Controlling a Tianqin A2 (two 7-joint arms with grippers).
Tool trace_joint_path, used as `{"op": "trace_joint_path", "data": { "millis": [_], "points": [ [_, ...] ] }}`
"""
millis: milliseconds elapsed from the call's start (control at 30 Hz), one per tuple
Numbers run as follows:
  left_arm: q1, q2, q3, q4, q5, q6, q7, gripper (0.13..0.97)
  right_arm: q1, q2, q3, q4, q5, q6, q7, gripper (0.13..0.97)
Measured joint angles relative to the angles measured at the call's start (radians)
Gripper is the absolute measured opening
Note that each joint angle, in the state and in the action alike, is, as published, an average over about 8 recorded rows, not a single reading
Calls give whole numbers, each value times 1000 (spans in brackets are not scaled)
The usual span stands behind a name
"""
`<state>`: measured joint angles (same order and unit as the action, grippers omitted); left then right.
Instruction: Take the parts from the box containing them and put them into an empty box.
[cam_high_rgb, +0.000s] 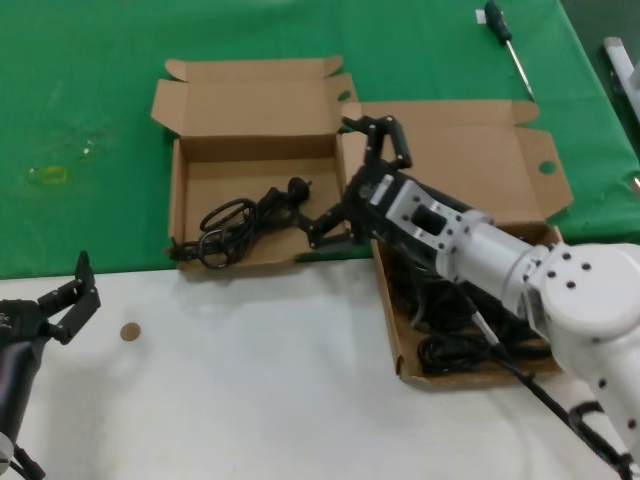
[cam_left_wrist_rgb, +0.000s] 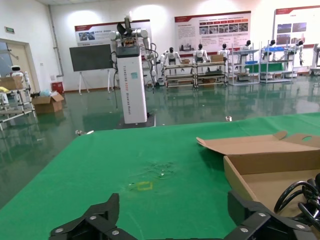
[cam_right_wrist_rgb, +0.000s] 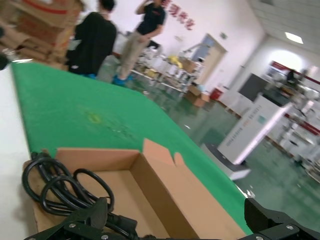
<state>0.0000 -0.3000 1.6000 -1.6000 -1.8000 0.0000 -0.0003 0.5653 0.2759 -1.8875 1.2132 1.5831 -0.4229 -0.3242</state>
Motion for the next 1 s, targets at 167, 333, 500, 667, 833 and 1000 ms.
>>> {"op": "trace_joint_path", "data": {
  "millis": [167, 333, 500, 667, 833, 1000],
  "points": [
    [0, 0, 0, 0, 0, 0, 0, 753, -69, 3, 35, 47, 26, 52, 40, 966],
    [0, 0, 0, 0, 0, 0, 0, 805, -137, 6, 69, 93, 53, 102, 78, 966],
    [0, 0, 0, 0, 0, 0, 0, 892, -206, 9, 104, 140, 79, 154, 118, 966],
    [0, 0, 0, 0, 0, 0, 0, 926, -273, 12, 139, 187, 105, 205, 157, 966],
    [0, 0, 0, 0, 0, 0, 0, 959, -342, 15, 174, 234, 132, 256, 196, 966],
    [0, 0, 0, 0, 0, 0, 0, 961, -411, 18, 209, 281, 158, 307, 235, 966]
  ]
}}
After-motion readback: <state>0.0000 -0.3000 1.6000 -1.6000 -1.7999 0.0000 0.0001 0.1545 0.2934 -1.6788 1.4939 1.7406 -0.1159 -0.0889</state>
